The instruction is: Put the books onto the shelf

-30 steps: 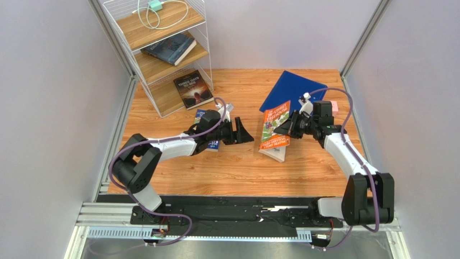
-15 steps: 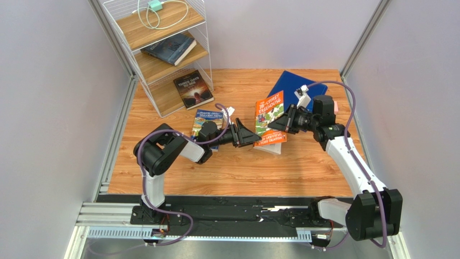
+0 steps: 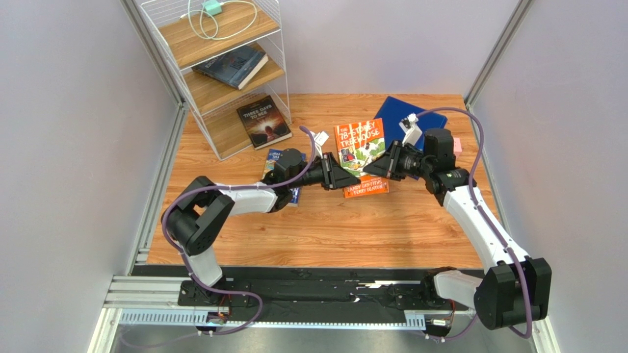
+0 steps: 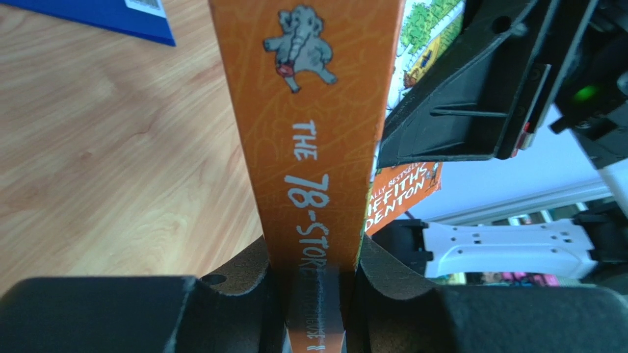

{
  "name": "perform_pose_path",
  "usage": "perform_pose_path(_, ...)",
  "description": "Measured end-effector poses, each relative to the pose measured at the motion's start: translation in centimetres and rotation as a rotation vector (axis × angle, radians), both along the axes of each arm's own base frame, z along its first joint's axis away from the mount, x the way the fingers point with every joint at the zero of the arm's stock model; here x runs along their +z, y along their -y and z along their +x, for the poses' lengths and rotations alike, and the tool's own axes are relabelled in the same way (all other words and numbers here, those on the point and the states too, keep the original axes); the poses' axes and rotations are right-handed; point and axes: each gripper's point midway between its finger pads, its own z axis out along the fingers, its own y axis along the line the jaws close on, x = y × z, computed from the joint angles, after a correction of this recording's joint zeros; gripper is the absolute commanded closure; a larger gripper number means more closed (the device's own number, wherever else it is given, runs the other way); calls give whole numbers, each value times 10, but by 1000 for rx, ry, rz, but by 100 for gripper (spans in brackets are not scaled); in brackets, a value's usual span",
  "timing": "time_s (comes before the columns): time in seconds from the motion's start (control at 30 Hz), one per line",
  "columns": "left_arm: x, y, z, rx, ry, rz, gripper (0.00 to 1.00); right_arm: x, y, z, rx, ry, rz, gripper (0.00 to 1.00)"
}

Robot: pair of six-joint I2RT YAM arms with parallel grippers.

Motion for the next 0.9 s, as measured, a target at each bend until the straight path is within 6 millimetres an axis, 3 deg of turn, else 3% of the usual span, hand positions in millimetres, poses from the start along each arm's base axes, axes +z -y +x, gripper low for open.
perform_pose_path(0.17, -7, -1, -6, -10, 29, 107, 100, -8, -2, -6, 6, -20, -46, 46)
perform_pose_path(0.27, -1, -11, -13, 12, 69, 194, 100, -14, 0, -7, -6, -30, -75, 38)
perform_pose_path(0.4, 16, -34, -12, 52, 110, 239, 100, -11, 3, -5, -30, -8, -91, 36)
perform_pose_path(0.57, 21, -72, 9, 141, 116, 238, 100, -15, 5, -3, -48, -10, -103, 36)
perform_pose_path(0.8, -27, -127, 26, 250, -53, 214, 100, -26, 6, -5, -50, -25, -108, 37)
perform_pose_path(0.9, -42, -141, 31, 271, -130, 179, 100, -26, 6, -4, -50, -21, -107, 37)
